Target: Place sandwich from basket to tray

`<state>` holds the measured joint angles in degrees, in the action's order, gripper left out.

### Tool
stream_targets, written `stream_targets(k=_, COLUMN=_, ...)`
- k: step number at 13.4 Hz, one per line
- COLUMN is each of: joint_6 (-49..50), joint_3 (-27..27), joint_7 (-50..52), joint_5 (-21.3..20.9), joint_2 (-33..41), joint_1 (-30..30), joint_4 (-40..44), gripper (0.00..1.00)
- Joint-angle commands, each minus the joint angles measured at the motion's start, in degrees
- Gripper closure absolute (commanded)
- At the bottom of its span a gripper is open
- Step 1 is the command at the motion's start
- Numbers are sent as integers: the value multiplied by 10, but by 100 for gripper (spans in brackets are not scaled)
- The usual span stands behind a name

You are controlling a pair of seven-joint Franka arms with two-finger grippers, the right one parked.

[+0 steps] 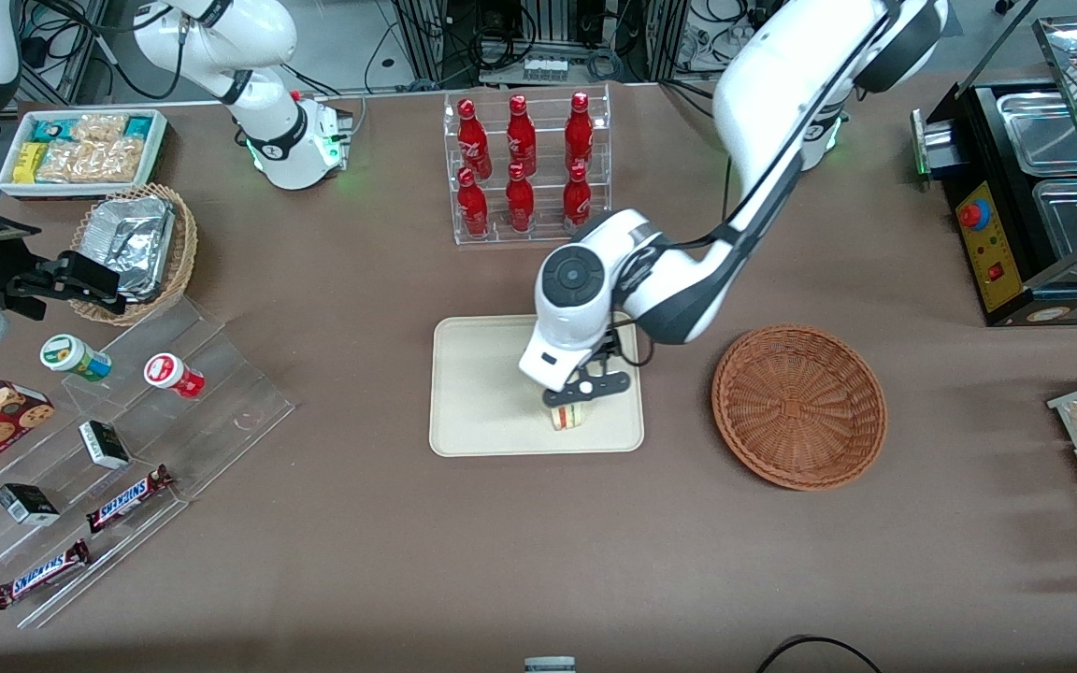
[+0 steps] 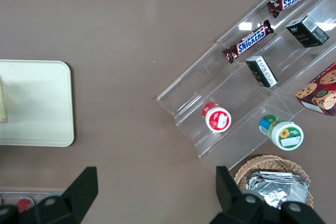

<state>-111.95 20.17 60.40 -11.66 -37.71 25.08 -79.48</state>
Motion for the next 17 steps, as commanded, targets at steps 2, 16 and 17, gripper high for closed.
stream_targets(k=2, joint_6=119, joint_3=-2, joint_7=2, joint_5=15, joint_2=97, joint_1=-41, joint_4=-10, gripper=1)
stream_targets(k=16, joint_6=362, joint_3=-19, joint_7=-352, joint_5=56, joint_2=294, joint_1=-296, joint_4=-16, gripper=1)
stream_targets(k=17, joint_6=369, joint_3=-20, joint_7=-379, joint_5=57, joint_2=299, joint_1=-309, joint_4=-16, gripper=1)
